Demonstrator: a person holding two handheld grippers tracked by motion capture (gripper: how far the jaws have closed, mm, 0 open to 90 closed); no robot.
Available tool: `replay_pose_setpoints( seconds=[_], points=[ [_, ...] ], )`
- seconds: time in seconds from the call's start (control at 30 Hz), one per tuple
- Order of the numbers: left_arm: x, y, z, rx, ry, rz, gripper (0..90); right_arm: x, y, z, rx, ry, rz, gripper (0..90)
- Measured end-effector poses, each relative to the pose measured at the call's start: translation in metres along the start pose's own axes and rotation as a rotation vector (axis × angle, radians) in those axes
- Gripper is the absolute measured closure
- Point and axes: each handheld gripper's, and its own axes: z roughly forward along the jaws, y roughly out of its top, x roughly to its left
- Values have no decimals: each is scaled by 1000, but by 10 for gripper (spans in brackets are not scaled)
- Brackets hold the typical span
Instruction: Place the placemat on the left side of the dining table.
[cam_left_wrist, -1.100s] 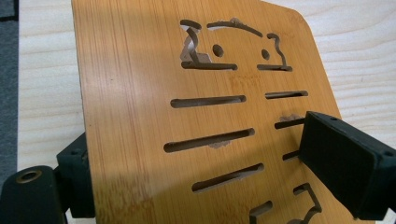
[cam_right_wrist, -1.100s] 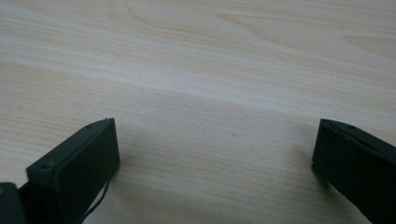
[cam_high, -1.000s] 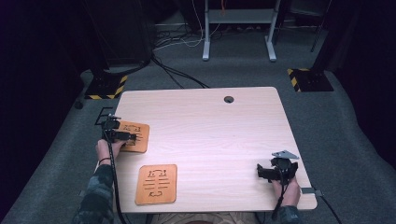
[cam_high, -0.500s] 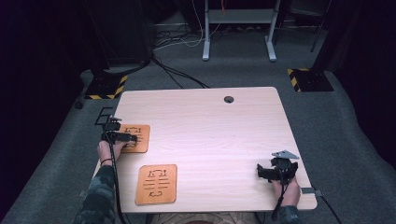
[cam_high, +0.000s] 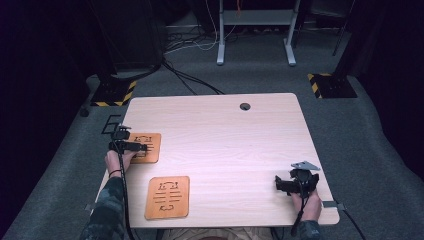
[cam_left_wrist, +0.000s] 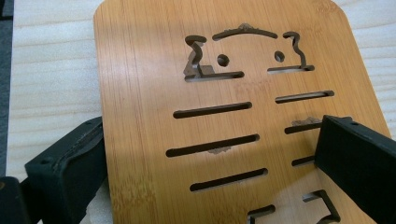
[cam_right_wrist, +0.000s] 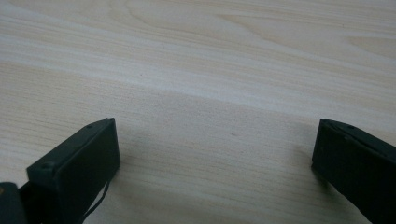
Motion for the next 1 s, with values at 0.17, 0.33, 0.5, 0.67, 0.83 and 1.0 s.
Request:
replay_pose_setpoints(
  seconds=[0.17, 0.33, 0.5, 0.67, 0.83, 1.0],
  points=[
    [-2, 1, -1, 1, 16, 15, 0, 0, 0, 0, 0, 1, -1, 0],
    [-3, 2, -2, 7, 22, 21, 0, 0, 0, 0, 0, 1, -2, 0],
    [0, 0, 0, 7, 11, 7, 0, 0, 0, 0, 0, 1, -2, 0],
    [-1, -1, -3, -22, -1, 0, 0, 0, 0, 0, 1, 1, -2, 0],
    [-1, -1, -7, -39, -11, 0, 0, 0, 0, 0, 0, 2, -2, 0],
    [-4, -4, -12, -62, -31, 5, 0, 0, 0, 0, 0, 1, -2, 0]
  ],
)
